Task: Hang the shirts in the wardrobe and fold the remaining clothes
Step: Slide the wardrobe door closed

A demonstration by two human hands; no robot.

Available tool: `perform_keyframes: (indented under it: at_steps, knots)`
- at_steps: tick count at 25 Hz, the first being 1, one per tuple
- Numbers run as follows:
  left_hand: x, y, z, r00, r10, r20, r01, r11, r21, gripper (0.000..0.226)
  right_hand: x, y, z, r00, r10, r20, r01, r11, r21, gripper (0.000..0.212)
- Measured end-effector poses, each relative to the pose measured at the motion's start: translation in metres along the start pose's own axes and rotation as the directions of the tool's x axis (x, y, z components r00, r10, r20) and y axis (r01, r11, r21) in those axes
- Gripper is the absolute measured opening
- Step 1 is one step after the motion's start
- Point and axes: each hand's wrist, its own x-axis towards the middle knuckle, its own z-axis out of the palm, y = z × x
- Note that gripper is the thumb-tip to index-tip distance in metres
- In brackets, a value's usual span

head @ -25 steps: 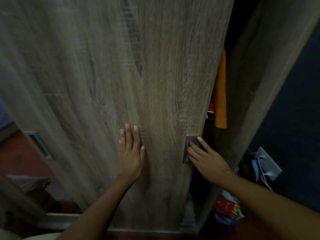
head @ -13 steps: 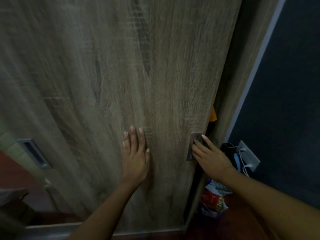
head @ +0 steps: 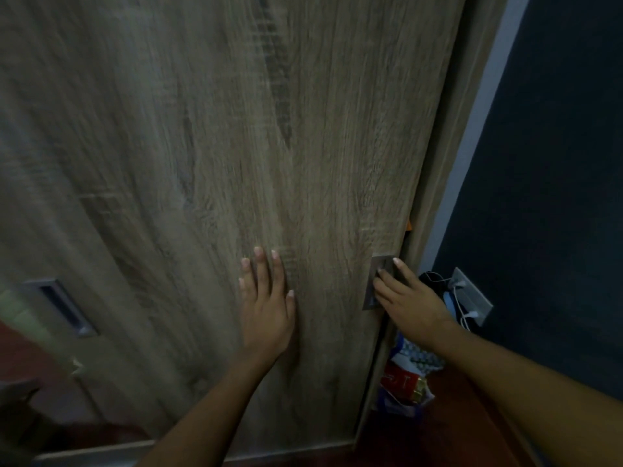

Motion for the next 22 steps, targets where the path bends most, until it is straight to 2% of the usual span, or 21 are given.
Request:
perform_keyframes:
  at_steps: [8,12,14,17,22]
  knots:
    - [-0.001,0.007,-0.003,0.999,0.027,0.018,-0.026,0.999,-0.023,0.069,-0.006,0.003,0.003,0.998,0.006,-0.059,-0.002,0.998,0.063,0.053]
    - [-0.001,0.004,-0.003,1.000,0.026,-0.001,-0.026,0.999,-0.019,0.070,-0.001,-0.014,0.015,0.989,0.106,-0.103,-0.100,0.993,0.069,0.055]
    - [0.001,-0.001,-0.002,1.000,0.009,-0.012,-0.009,1.000,-0.002,0.072,0.006,-0.022,0.021,0.982,0.161,-0.100,-0.146,0.980,0.138,0.058]
    - [0.003,-0.005,-0.004,1.000,0.004,-0.025,-0.004,1.000,0.022,0.072,0.009,-0.021,0.023,0.972,0.171,-0.161,-0.134,0.967,0.218,0.065]
    - [0.000,-0.009,-0.004,0.999,0.008,-0.049,-0.005,0.999,0.047,0.072,0.007,-0.023,0.022,0.945,0.180,-0.274,-0.099,0.953,0.286,0.058]
